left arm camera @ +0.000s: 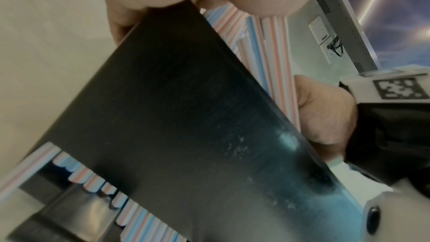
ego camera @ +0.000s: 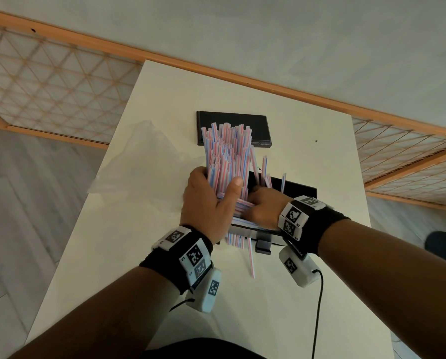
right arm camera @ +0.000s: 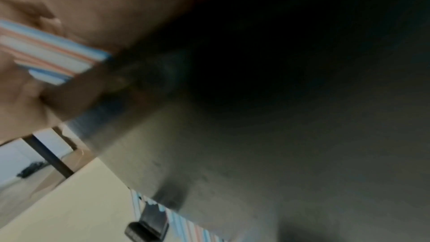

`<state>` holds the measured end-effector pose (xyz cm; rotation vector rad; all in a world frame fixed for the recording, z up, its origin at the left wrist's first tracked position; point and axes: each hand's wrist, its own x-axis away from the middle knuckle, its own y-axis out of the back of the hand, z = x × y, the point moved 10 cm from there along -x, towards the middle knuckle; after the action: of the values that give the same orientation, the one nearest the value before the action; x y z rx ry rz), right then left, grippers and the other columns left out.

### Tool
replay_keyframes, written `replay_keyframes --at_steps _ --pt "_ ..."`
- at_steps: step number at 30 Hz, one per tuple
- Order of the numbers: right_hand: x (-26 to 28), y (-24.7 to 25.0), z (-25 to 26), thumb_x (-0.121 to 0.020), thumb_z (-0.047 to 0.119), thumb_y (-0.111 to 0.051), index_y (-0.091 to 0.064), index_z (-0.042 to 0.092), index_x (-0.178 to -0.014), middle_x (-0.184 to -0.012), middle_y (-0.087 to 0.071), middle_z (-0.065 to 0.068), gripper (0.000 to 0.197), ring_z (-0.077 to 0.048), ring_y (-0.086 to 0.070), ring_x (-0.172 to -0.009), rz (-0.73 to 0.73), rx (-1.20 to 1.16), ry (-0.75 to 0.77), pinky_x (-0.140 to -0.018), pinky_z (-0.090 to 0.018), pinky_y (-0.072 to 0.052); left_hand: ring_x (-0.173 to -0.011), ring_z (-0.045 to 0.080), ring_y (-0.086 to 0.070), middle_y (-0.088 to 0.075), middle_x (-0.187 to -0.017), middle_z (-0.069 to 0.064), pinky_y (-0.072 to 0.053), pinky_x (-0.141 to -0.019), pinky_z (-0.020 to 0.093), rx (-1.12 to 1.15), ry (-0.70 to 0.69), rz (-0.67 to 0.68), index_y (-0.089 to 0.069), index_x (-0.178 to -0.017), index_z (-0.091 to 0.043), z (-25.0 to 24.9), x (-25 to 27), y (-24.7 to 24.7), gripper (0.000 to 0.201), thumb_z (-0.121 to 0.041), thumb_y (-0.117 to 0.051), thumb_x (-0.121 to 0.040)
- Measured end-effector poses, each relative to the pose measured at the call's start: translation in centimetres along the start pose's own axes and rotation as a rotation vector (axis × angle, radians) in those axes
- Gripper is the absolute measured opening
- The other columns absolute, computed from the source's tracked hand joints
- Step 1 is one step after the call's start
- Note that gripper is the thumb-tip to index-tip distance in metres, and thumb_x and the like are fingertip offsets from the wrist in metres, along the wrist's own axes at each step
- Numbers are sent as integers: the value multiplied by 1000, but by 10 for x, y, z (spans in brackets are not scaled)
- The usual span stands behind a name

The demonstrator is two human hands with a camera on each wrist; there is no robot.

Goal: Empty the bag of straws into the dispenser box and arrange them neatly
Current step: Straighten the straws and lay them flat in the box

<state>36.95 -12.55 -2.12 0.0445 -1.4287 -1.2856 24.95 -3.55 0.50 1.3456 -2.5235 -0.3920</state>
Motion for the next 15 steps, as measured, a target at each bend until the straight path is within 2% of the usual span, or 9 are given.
replay_keyframes --at_steps 2,4,5,7,8,10,12,15 --pt "9 8 2 -64 46 -48 -53 18 -60 -91 -56 -6 29 -26 -57 -85 -35 -24 29 -75 -37 -50 -104 18 -64 -57 -113 -1 -59 -85 38 9 -7 -5 -48 -122 -16 0 0 1 76 -77 -49 -76" --pt "17 16 3 -63 45 -48 -52 18 -61 -101 -56 -6 28 -24 -56 -91 -67 -64 63 -79 -33 -47 -100 14 -64 -58 -111 -2 -56 -80 25 28 -10 -11 -47 -120 -16 -1 0 2 73 -77 -51 -79" --pt "21 18 4 -64 45 -48 -57 18 -66 -107 -56 -4 28 -22 -55 -96 -75 -76 75 -83 -30 -45 -95 8 -64 -59 -109 -3 -52 -75 14 48 -7 -16 -46 -118 -18 -3 1 3 69 -76 -53 -82" --pt "27 23 6 -65 45 -50 -72 19 -96 -120 -55 3 46 -15 -54 -108 -115 -91 132 -93 -26 -41 -87 -2 -61 -59 -105 -8 -46 -67 3 94 9 -19 -43 -115 -20 -8 2 6 60 -72 -54 -87" --pt "31 27 8 -65 44 -51 -71 20 -113 -123 -54 6 58 -13 -53 -112 -156 -110 168 -97 -25 -40 -86 -5 -60 -59 -104 -9 -44 -66 1 110 8 -15 -42 -115 -21 -9 4 6 58 -70 -53 -87" --pt "40 37 11 -64 42 -53 -64 21 -129 -125 -54 9 69 -10 -53 -116 -242 -167 229 -102 -26 -41 -89 -6 -59 -58 -105 -9 -43 -67 0 124 -6 -1 -41 -115 -22 -13 6 7 56 -68 -52 -85" --pt "50 46 13 -62 44 -54 -65 21 -129 -123 -54 11 71 -7 -55 -114 -320 -231 288 -101 -23 -42 -91 -4 -60 -58 -105 -9 -44 -68 0 132 -18 6 -42 -115 -22 -13 7 7 55 -68 -52 -86" --pt "63 56 17 -62 46 -52 -68 17 -125 -115 -55 11 71 2 -57 -101 -419 -286 373 -88 -15 -46 -94 -2 -62 -59 -107 -7 -45 -70 1 141 -17 16 -43 -115 -22 -10 6 7 60 -74 -54 -86"
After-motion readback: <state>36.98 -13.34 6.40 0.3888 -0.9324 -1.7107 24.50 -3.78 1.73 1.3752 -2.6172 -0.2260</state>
